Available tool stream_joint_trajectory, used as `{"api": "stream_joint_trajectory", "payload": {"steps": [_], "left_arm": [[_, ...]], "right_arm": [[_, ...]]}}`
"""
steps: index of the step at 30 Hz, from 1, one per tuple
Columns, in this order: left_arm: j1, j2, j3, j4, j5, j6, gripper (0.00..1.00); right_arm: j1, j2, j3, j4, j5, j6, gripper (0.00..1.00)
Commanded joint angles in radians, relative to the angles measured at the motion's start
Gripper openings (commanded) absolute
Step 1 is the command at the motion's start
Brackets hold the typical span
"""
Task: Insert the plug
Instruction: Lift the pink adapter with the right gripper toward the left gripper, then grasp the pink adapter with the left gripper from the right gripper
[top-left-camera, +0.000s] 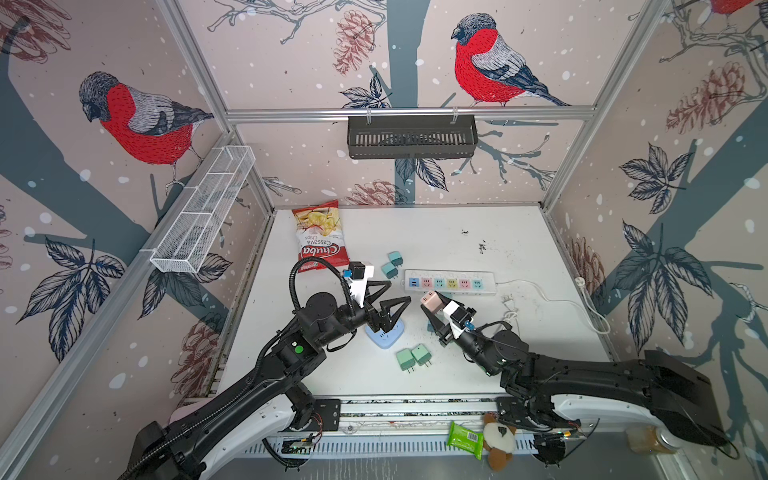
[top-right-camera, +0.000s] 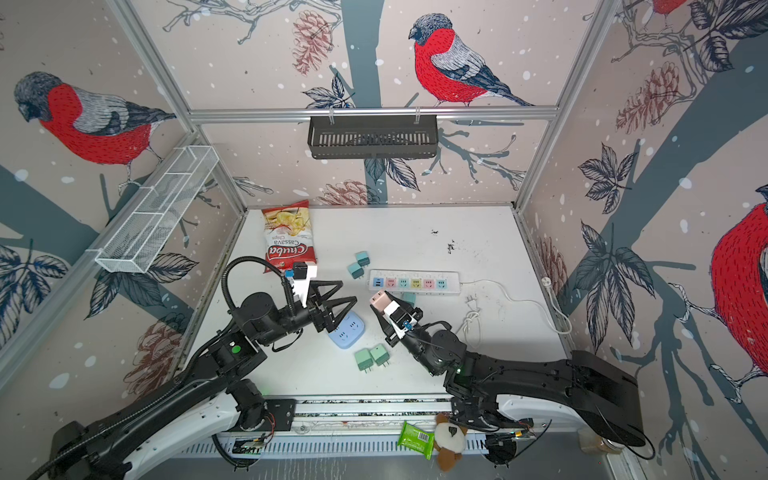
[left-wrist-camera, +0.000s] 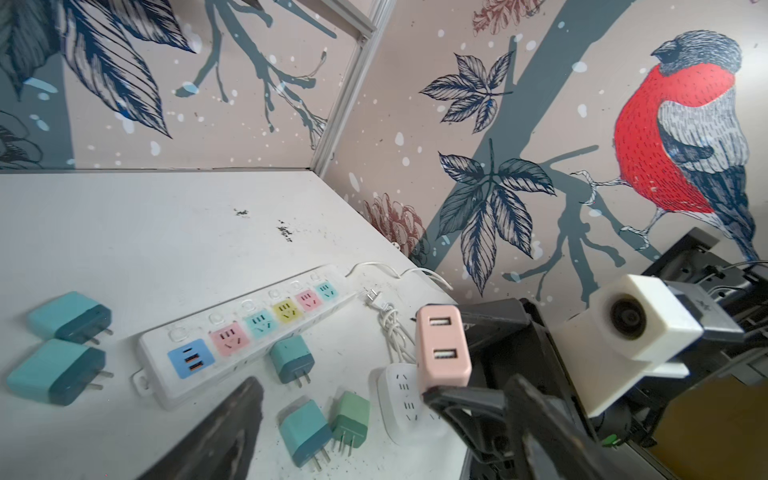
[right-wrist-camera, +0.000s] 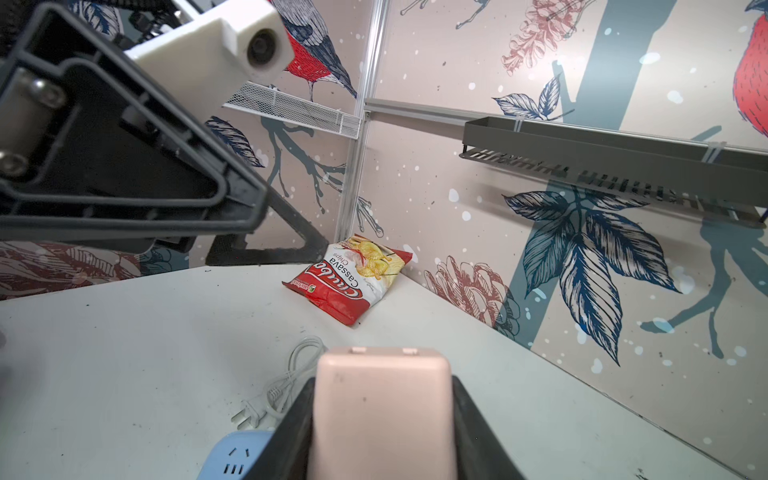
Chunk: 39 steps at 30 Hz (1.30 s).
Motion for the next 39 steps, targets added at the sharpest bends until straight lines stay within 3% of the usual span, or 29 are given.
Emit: {"api": "stream_joint_trajectory", "payload": {"steps": [1,18,25,34,39], "left_arm": [[-0.018,0.022,0.022,0.057,0.066,-0.008,0.88],[-0.108,0.192,0.139,-0.066,0.064,0.072,0.7],[-0.115,0.202,0.149,-0.084,0.063,0.092,0.54],[-0.119,0.221,0.156,-0.079,0.077,0.097,0.46],[-0.12,0.238,0.159,-0.078,0.095,0.1,0.36]], "right_arm": [[0.009,0.007,0.012,0.056,-0.007,-0.028,0.02],[0.044,0.03,0.039,0.038,-0.017,-0.079,0.02],[0.051,0.033,0.039,0.019,-0.015,-0.088,0.02],[0.061,0.038,0.042,0.02,-0.011,-0.097,0.02],[0.065,0.027,0.044,0.014,-0.012,-0.102,0.02]]}}
